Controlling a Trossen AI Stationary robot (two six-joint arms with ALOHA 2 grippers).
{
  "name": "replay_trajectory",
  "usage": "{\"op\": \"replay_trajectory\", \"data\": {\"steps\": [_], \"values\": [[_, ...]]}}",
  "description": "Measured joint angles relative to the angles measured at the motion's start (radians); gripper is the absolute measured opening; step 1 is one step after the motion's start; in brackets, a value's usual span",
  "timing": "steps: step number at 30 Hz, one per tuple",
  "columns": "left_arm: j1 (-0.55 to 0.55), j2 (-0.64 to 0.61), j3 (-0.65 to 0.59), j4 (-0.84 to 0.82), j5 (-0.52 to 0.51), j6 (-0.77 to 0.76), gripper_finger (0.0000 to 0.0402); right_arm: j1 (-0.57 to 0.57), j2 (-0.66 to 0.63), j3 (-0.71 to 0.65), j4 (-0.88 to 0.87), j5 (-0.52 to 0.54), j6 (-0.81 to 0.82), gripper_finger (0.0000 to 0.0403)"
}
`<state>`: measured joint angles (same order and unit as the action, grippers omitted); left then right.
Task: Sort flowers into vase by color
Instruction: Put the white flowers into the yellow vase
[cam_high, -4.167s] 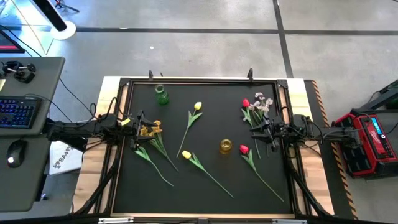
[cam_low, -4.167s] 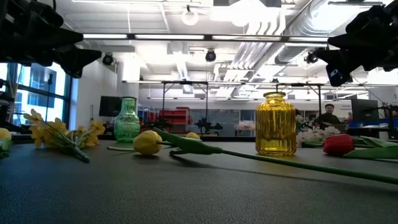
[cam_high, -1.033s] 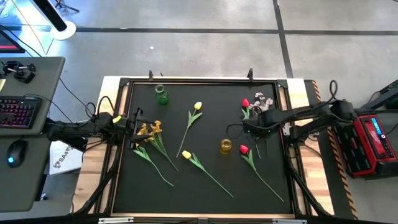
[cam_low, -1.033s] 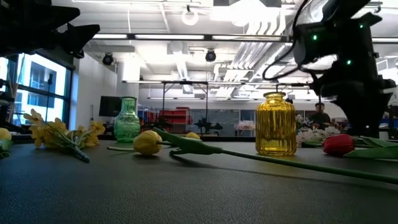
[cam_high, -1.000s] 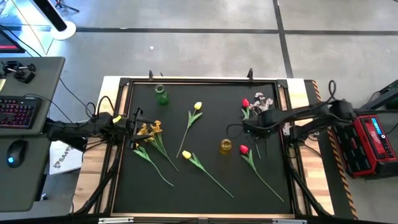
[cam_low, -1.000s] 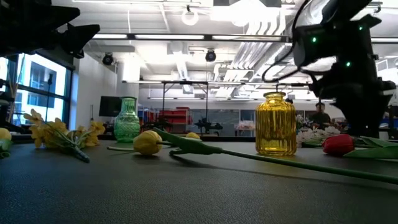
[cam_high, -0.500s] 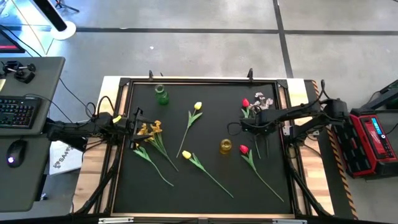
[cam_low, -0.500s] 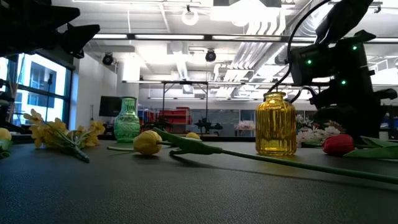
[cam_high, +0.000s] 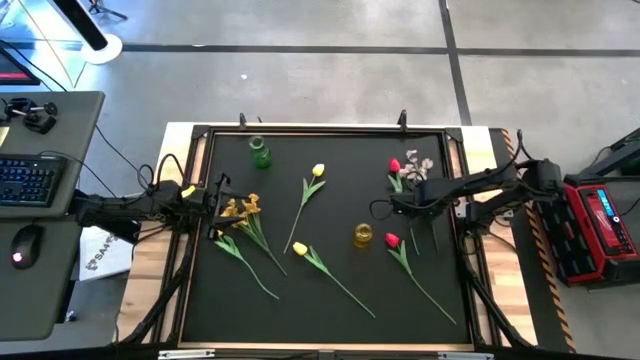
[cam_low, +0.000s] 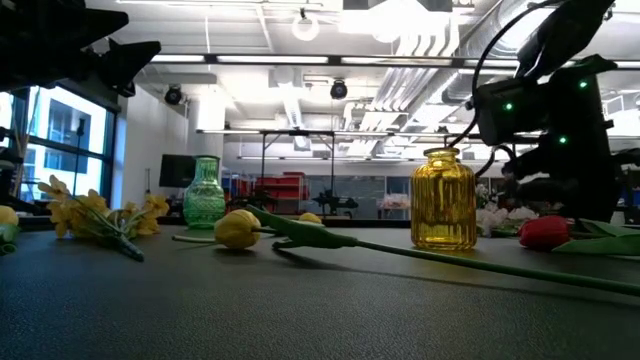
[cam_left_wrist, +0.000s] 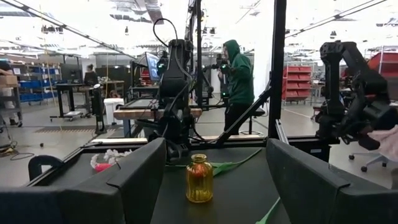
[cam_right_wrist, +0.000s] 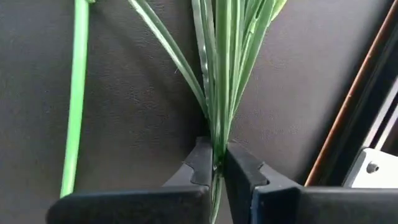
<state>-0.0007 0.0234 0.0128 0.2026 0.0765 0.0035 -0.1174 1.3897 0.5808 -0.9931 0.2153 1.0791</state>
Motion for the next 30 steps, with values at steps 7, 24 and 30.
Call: {"op": "replay_trajectory", "data": {"steps": [7, 24, 30], "values": [[0.000, 0.000, 0.000, 0.001, 0.000, 0.000, 0.0266, 0.084, -0.157, 0.070, -0.015, 0.167, 0.030, 0.0004], [0.000, 0.000, 0.000, 0.006, -0.001, 0.033, 0.0266, 0.364, -0.514, 0.092, 0.460, 0.806, -0.422, 0.0001], [0.000, 0.000, 0.000, 0.006, 0.000, 0.030, 0.0266, 0.470, -0.448, 0.089, 0.809, 0.820, -0.768, 0.0000]]}}
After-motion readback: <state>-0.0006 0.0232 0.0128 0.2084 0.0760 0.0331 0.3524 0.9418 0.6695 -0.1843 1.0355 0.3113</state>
